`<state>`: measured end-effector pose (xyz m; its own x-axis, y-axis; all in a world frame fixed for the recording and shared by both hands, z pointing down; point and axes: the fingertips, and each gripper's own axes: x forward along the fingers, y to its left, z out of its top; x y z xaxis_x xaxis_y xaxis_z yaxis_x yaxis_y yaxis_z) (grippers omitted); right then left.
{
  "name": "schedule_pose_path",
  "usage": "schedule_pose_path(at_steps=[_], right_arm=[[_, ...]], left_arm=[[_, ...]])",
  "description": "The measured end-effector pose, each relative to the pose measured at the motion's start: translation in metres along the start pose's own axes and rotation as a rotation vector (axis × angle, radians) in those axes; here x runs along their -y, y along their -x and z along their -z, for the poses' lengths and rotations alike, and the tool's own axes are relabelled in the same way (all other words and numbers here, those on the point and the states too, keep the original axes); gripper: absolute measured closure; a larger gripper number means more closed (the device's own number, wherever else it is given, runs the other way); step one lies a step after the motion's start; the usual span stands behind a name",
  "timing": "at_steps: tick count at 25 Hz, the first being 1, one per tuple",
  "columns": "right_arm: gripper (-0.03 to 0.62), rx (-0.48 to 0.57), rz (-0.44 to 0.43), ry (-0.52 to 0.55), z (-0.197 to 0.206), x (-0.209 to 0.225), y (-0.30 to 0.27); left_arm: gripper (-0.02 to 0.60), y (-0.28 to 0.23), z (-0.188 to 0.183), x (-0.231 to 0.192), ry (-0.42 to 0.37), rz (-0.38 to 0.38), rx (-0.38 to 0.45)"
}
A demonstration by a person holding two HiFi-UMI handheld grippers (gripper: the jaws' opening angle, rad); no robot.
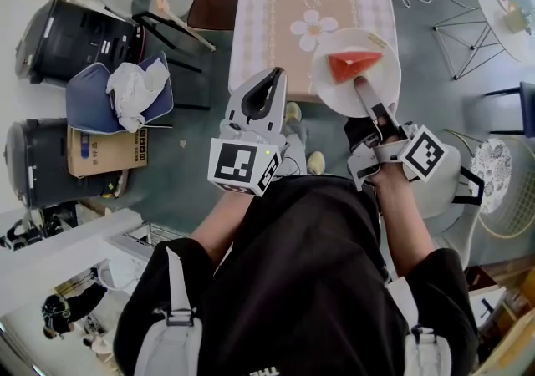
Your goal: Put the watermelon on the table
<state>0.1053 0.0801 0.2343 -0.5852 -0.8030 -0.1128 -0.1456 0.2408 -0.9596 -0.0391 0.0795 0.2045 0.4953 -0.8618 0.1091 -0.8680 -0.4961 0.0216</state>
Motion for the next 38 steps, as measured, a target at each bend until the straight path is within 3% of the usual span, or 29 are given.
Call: schedule_pose_path(at_steps=[16,38], right_arm=[[0.569,0.020,0.022,-0.010,-0.010,0.017,-0.036],[0.569,0.048,0.086,0.009,-0.071,0.051,-0.127]], left_arm=[[0.569,-0.030,0.009,-0.040,0.017,-0.003,-0.017],[0.569,-0.138,0.009,-0.111,0.050,0.054,-0.056]])
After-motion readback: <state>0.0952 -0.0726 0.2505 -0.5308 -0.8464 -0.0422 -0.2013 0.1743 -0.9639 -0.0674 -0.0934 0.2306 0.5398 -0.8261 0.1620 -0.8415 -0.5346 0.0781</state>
